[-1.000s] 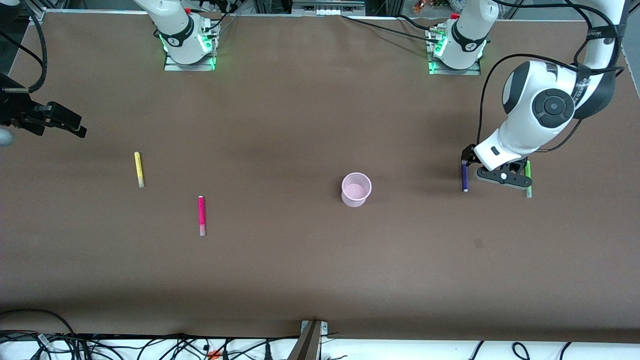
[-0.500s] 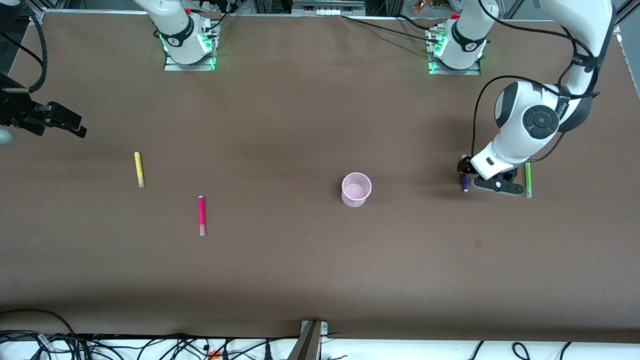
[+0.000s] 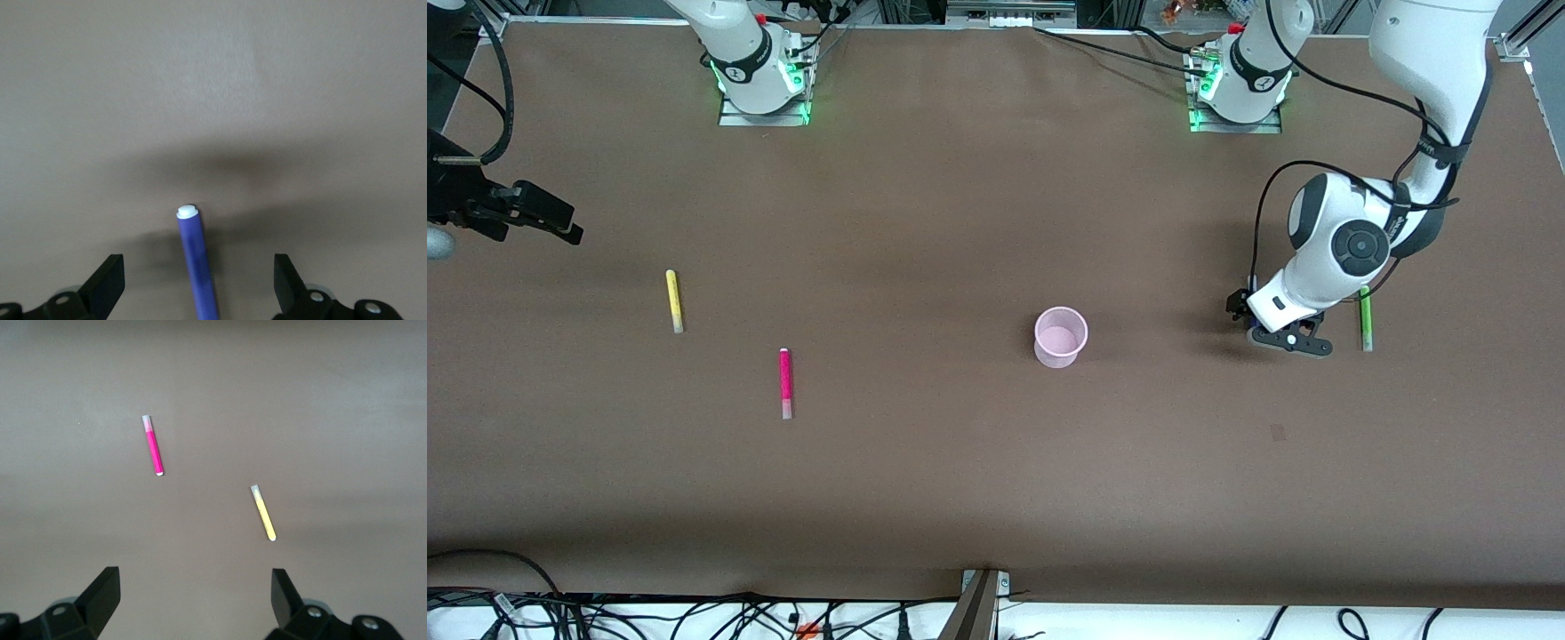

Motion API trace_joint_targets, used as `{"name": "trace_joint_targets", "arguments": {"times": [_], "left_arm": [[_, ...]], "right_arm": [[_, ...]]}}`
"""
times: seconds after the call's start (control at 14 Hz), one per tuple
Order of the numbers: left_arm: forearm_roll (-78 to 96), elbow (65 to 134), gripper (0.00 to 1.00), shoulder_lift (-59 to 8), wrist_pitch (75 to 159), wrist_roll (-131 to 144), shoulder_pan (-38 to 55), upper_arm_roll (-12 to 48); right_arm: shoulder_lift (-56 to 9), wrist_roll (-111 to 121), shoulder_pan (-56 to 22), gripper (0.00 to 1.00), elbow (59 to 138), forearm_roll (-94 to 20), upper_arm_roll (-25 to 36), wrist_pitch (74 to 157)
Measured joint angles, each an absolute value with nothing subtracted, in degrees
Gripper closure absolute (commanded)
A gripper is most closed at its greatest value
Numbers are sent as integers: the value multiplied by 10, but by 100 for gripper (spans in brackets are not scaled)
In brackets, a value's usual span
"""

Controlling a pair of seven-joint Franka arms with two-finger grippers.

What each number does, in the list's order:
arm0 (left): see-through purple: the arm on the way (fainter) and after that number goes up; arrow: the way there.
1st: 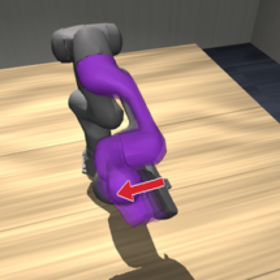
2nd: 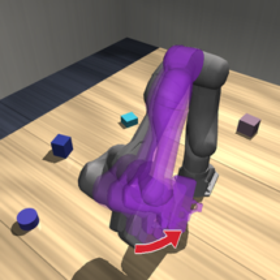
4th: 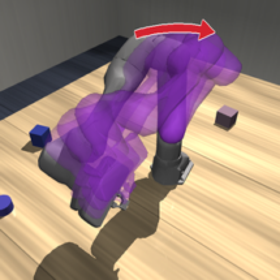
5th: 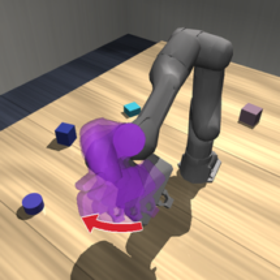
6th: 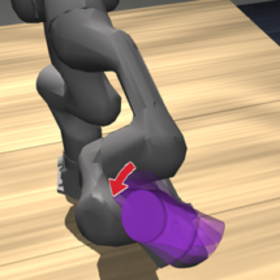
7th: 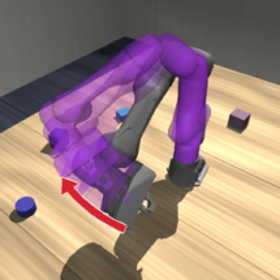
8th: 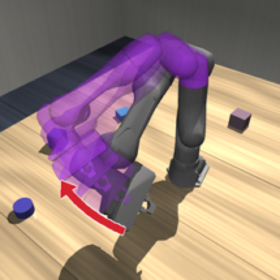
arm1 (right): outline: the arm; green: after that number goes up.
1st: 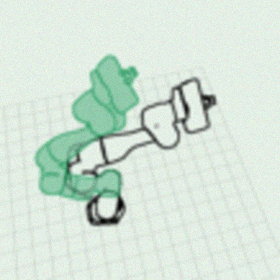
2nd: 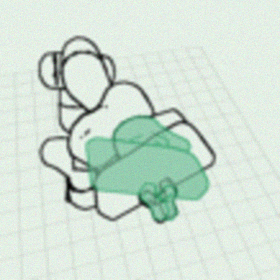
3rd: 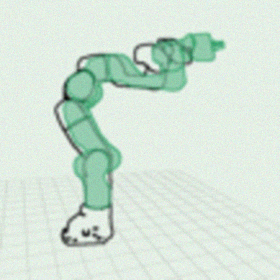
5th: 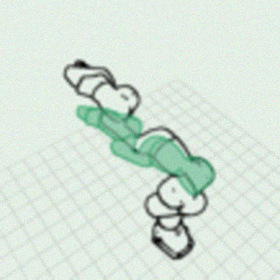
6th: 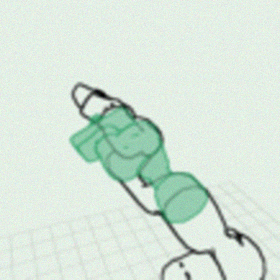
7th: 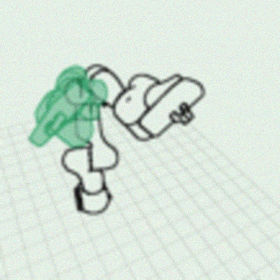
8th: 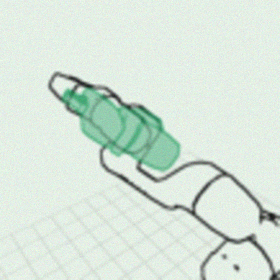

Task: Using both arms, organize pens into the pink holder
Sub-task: 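Lift the blue marker while the right gripper grasps the pink marker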

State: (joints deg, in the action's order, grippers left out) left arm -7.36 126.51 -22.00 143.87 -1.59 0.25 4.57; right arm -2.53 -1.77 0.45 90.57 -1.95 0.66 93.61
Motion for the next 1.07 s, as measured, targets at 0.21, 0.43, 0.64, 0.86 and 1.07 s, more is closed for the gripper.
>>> {"name": "trace_joint_targets", "arguments": {"times": [0.21,0.43,0.64,0.86,1.07], "left_arm": [[-74,1264,46,-236,1444,-15,2,46],[-74,1260,53,-239,1445,-15,2,46],[-73,1251,55,-245,1445,-14,1,46],[-72,1247,59,-258,1445,-14,-2,45],[-70,1243,84,-263,1446,-14,-10,46]], "right_arm": [[-25,-18,1,0,905,-19,6,937],[-26,-18,-3,0,906,-20,5,945],[-67,-18,-22,0,906,-20,4,971],[-151,-19,-51,0,907,-11,3,978],[-216,-15,-73,0,909,-11,3,1023]]}}
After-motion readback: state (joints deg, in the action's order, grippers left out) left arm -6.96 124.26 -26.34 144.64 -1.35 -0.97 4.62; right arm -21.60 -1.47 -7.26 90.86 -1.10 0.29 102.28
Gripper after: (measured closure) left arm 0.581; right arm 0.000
